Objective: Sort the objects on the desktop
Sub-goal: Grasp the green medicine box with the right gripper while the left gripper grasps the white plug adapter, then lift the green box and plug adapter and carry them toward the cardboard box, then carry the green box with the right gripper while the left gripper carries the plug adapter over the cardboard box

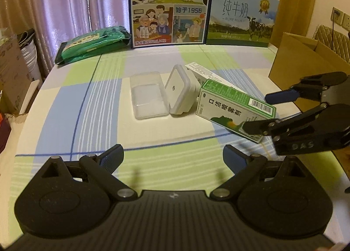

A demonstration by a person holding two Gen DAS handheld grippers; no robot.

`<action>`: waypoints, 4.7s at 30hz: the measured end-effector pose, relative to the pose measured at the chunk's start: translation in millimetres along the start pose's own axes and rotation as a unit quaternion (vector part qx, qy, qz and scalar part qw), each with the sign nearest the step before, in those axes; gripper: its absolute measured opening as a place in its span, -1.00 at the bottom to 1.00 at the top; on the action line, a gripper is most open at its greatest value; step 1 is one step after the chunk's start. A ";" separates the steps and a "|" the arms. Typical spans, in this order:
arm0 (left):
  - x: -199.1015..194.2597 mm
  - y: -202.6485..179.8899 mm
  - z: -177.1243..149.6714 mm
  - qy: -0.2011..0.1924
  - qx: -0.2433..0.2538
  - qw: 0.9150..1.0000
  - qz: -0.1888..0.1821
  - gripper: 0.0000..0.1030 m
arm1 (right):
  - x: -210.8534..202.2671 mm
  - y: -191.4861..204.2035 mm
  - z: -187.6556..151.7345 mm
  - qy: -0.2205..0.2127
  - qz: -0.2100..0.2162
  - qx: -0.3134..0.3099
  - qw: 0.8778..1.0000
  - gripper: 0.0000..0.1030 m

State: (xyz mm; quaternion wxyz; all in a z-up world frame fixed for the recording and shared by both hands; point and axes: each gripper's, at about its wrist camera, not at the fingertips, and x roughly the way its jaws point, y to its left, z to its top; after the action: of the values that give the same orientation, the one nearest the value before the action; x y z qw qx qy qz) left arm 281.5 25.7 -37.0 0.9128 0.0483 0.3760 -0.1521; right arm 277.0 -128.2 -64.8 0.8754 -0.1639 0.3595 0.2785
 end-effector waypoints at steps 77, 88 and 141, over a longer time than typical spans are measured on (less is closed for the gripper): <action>-113.9 -111.5 -114.4 -0.005 0.028 0.999 -0.025 -0.45 | -147.8 52.9 -138.2 0.022 -0.009 0.176 0.984 -0.46; -95.5 -116.8 -109.6 -0.004 0.031 0.999 -0.021 -0.32 | -145.9 49.5 -143.7 0.014 -0.011 0.180 0.984 -0.46; -155.5 -145.1 -106.2 -0.016 0.001 0.999 -0.028 -0.46 | -208.3 58.4 -134.4 -0.024 -0.057 0.144 0.988 -0.46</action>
State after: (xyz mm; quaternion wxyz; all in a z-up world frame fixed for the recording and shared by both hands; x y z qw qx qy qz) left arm 60.2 -53.0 0.2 0.9139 0.0361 0.3628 -0.1785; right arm 47.2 -224.5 -12.2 0.9127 -0.0495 0.3648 0.1774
